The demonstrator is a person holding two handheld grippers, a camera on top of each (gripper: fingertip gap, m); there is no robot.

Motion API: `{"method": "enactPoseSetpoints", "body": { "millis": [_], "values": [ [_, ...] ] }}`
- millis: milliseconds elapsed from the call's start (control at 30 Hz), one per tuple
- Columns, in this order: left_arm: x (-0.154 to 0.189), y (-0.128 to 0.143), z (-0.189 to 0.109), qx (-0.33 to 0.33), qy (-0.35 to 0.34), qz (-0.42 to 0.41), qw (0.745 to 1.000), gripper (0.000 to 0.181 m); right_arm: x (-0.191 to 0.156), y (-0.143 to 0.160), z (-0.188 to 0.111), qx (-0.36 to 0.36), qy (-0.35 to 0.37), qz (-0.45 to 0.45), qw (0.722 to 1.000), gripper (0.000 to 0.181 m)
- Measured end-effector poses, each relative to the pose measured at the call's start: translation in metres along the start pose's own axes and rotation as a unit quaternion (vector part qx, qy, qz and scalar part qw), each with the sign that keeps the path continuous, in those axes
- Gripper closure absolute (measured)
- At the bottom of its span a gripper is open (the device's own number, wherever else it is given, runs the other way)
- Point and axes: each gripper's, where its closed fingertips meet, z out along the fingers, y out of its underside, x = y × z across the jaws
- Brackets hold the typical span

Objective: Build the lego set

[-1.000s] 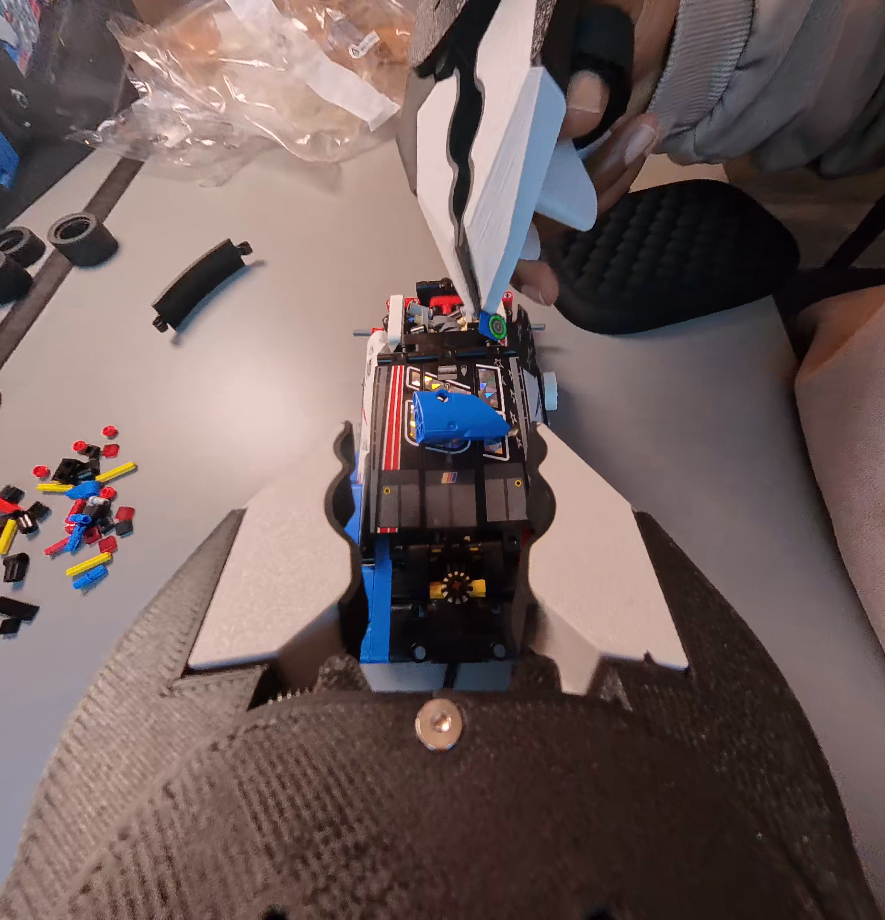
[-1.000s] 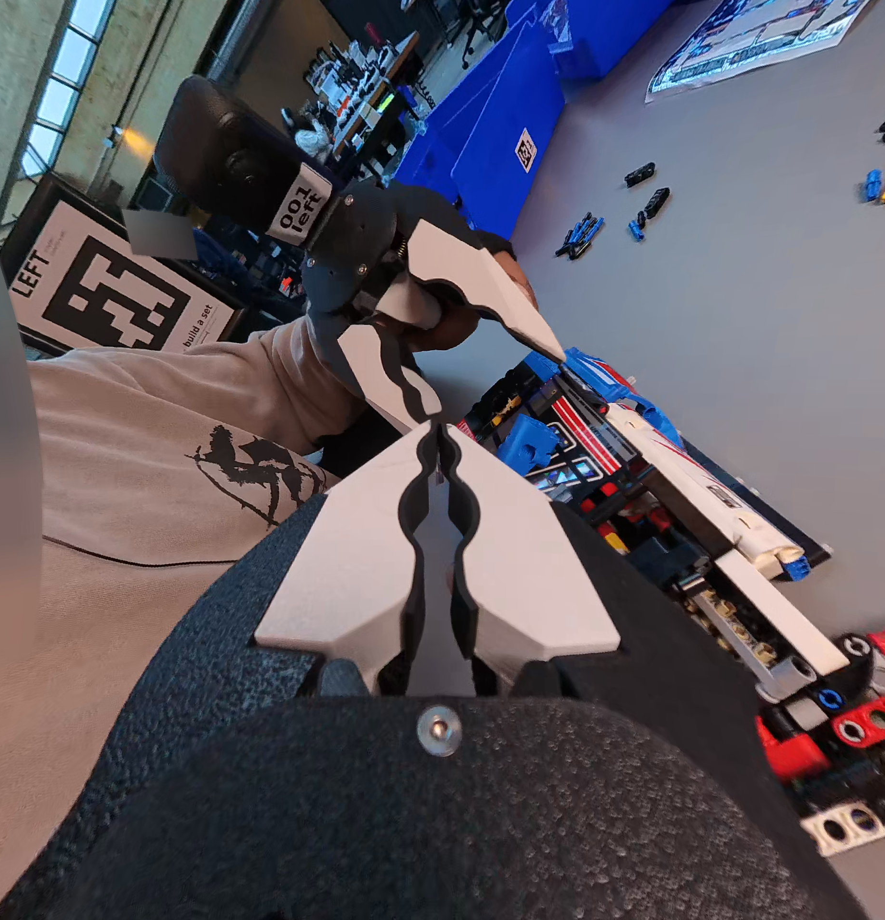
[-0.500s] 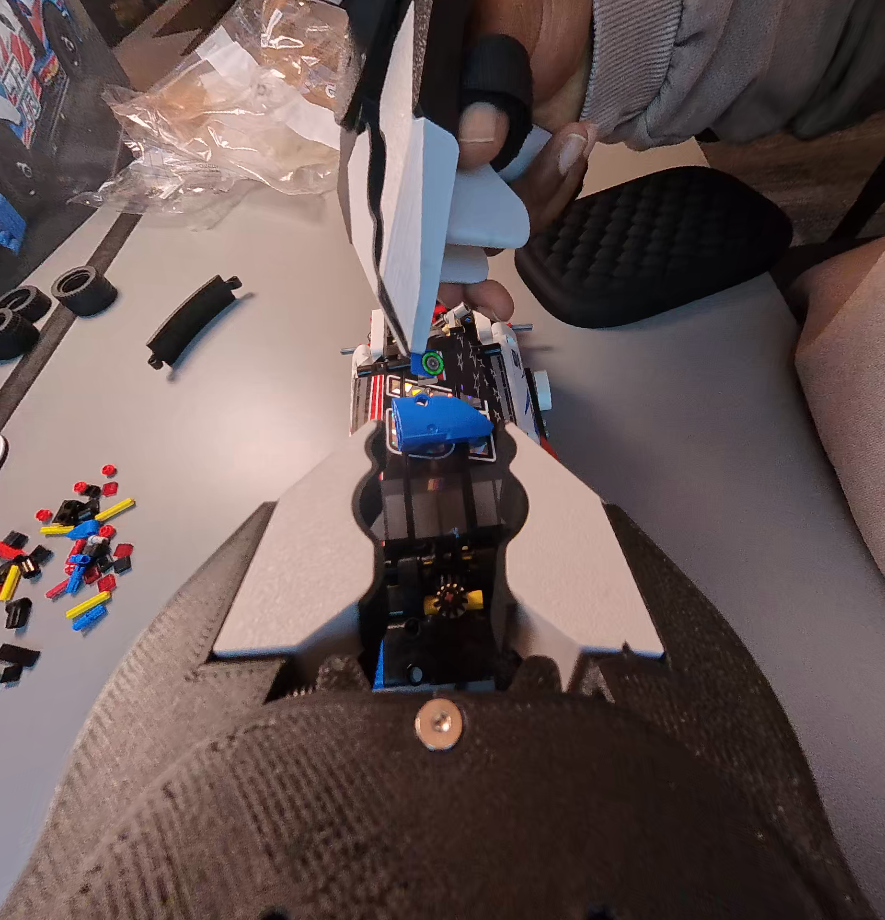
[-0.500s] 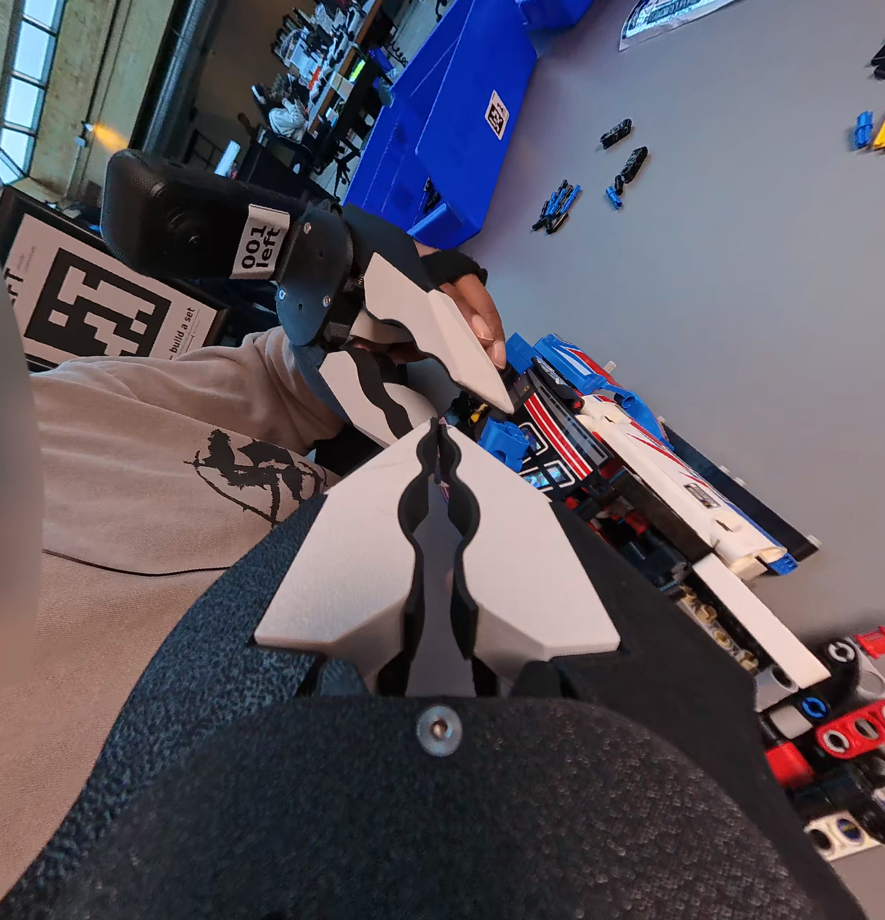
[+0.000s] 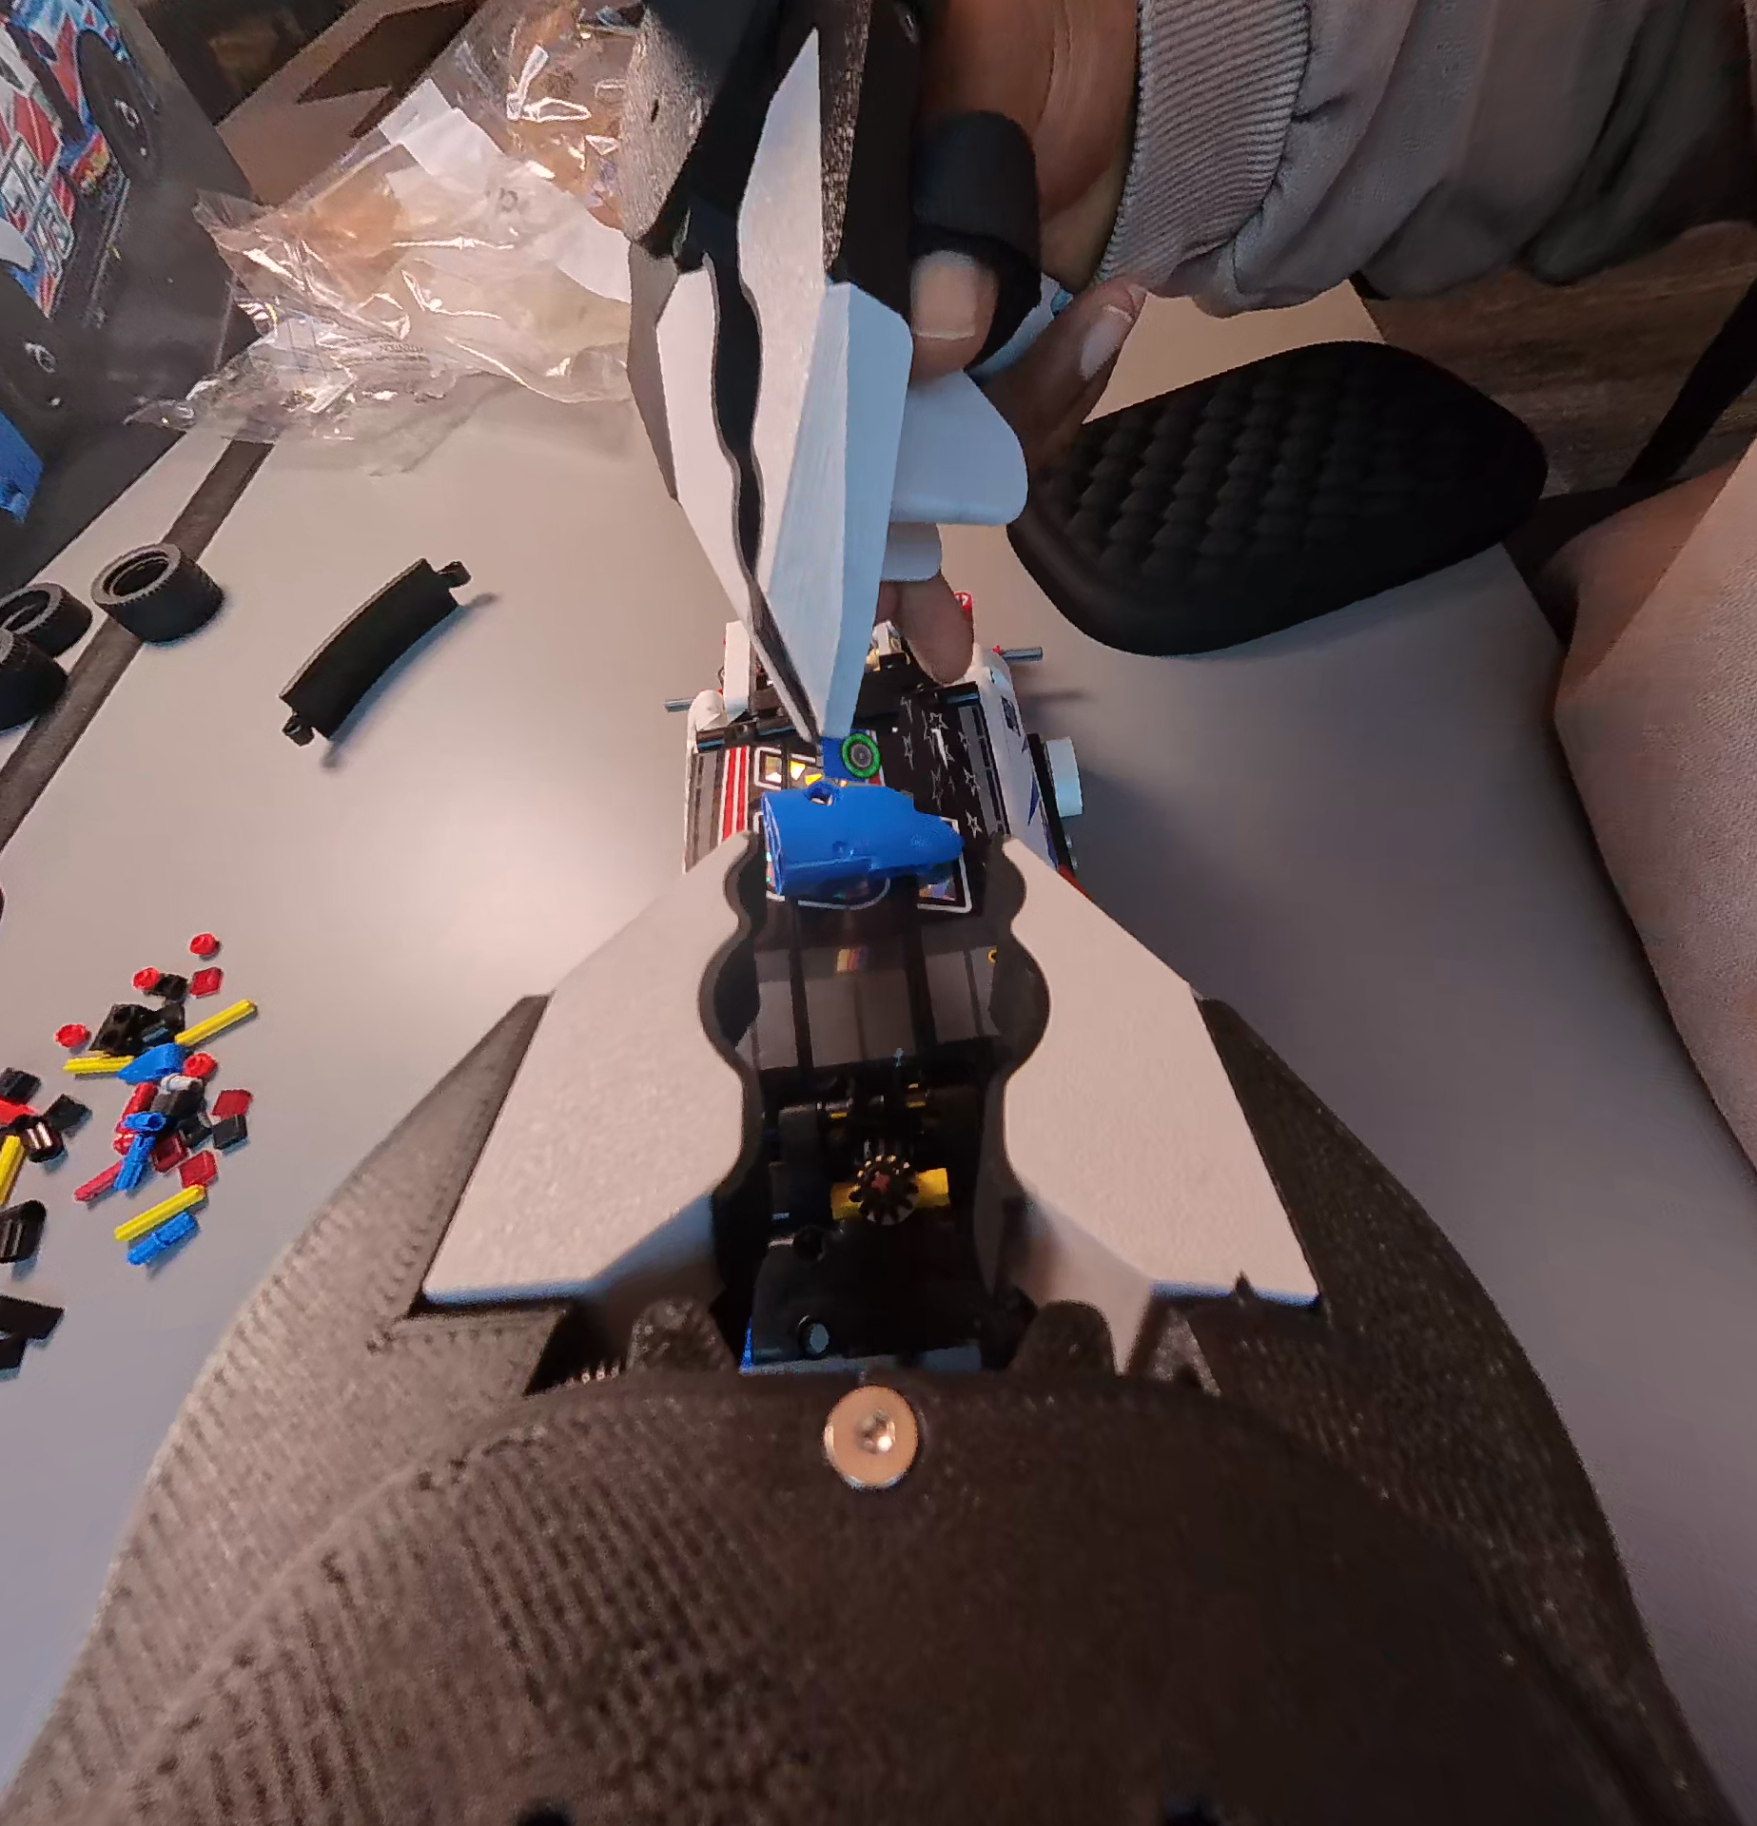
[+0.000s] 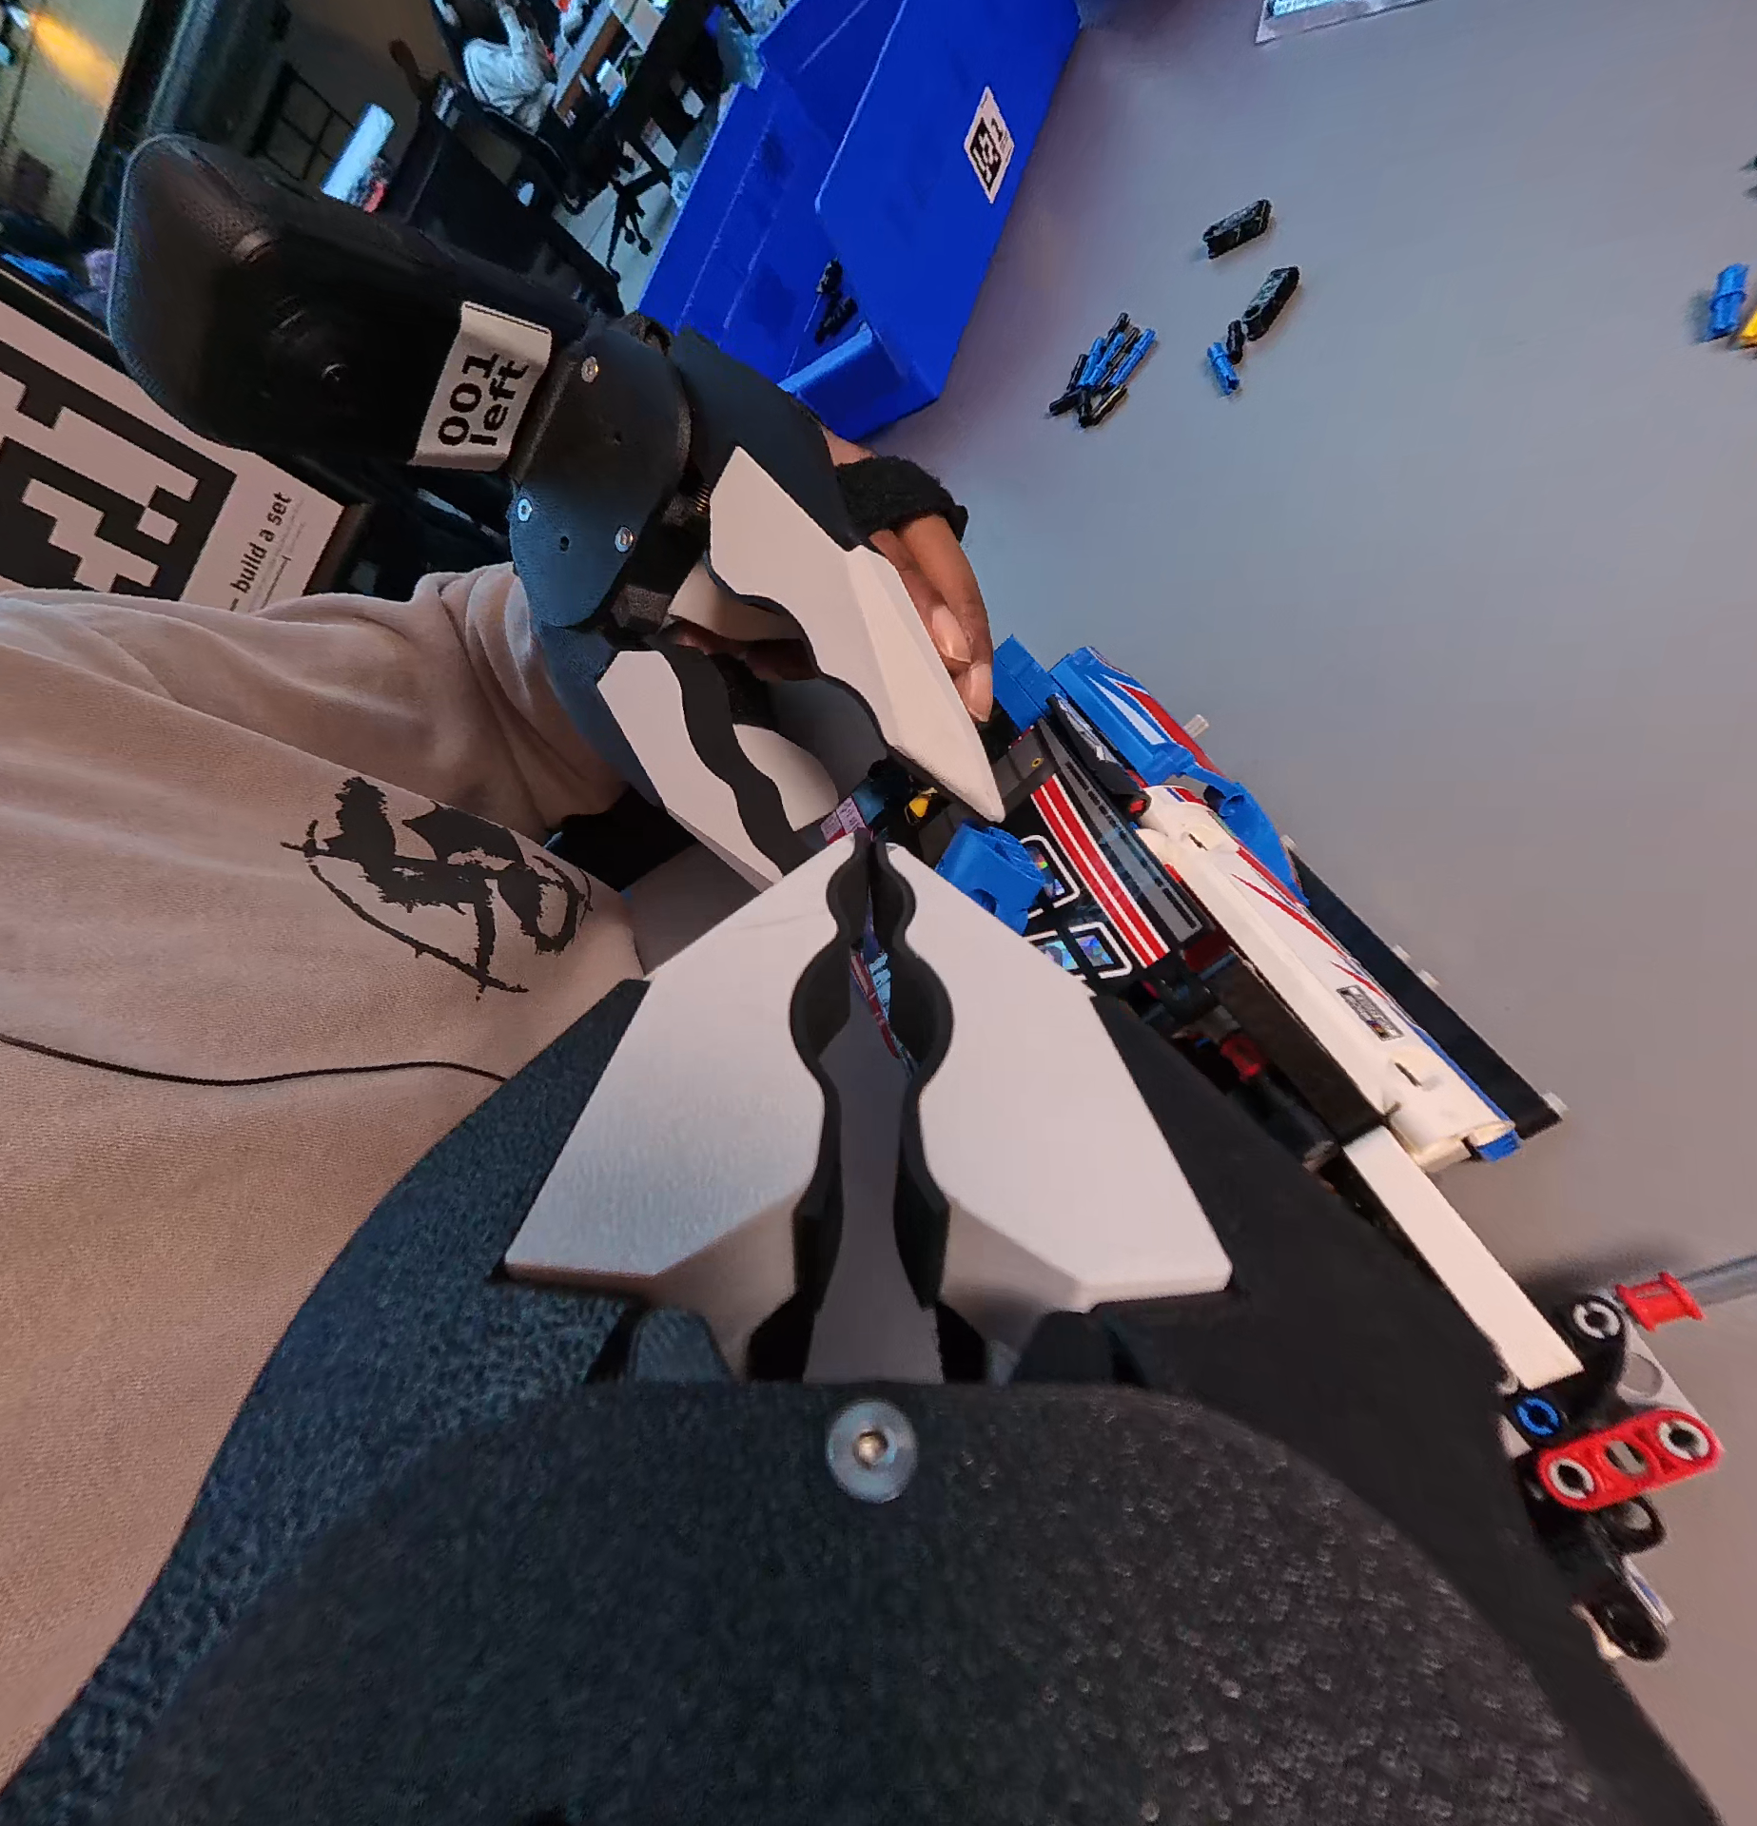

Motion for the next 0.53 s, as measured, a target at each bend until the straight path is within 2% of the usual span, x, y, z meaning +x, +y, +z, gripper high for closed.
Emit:
{"method": "enactPoseSetpoints", "body": {
  "millis": [233,533],
  "values": [
    [-0.0001,0.0017,-0.0022,0.007,-0.003,-0.008,1.000,0.139,-0.0022,-0.0071,-0.0060,0.029,0.002,-0.023,0.999,0.181],
    [-0.0002,0.0044,0.0010,0.003,-0.004,-0.009,1.000,0.139,0.0045,0.0004,-0.0004,0.004,0.002,0.023,1.000,0.181]
  ]
}}
